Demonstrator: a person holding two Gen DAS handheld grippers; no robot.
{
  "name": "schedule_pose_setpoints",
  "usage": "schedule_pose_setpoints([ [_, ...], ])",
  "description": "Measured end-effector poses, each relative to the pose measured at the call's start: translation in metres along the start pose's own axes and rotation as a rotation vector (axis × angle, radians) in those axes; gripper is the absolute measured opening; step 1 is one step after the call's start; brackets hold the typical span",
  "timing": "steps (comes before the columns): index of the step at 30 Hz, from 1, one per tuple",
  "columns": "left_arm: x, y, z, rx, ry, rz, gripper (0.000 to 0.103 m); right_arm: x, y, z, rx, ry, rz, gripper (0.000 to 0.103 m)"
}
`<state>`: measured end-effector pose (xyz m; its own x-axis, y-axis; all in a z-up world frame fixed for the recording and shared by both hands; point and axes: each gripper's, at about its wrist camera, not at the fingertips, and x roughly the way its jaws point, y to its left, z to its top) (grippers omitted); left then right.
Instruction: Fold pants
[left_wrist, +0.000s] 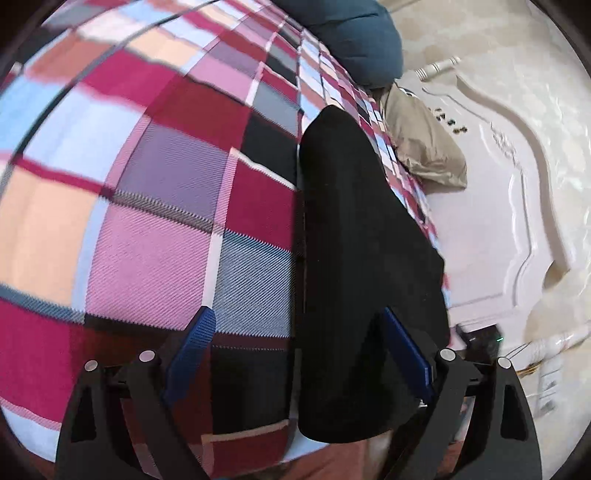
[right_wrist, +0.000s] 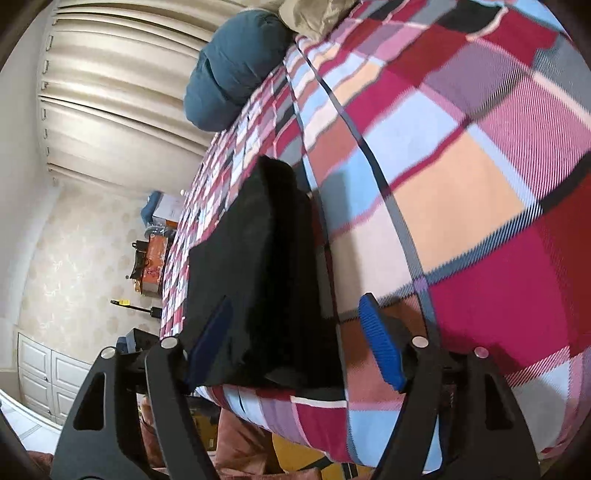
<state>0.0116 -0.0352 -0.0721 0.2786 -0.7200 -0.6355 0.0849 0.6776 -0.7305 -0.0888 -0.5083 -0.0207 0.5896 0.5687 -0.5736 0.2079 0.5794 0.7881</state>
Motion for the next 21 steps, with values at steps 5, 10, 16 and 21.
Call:
schedule_pose_setpoints([
  [5, 0.007, -0.011, -0.003, 0.042, 0.031, -0.011, 0.089, 0.014, 0.000, -0.003, 0.007, 0.044, 0.045, 0.072],
  [10, 0.026, -0.026, -0.012, 0.044, 0.130, -0.116, 0.089, 0.034, 0.009, -0.006, -0.003, 0.126, 0.117, 0.073],
  [16, 0.045, -0.044, -0.022, 0.134, 0.143, -0.111, 0.089, 0.052, 0.020, -0.007, -0.041, 0.166, 0.095, 0.059],
  [21, 0.048, -0.052, -0.020, 0.190, 0.133, -0.022, 0.063, 0.065, 0.024, -0.010, -0.073, 0.198, 0.049, 0.043],
])
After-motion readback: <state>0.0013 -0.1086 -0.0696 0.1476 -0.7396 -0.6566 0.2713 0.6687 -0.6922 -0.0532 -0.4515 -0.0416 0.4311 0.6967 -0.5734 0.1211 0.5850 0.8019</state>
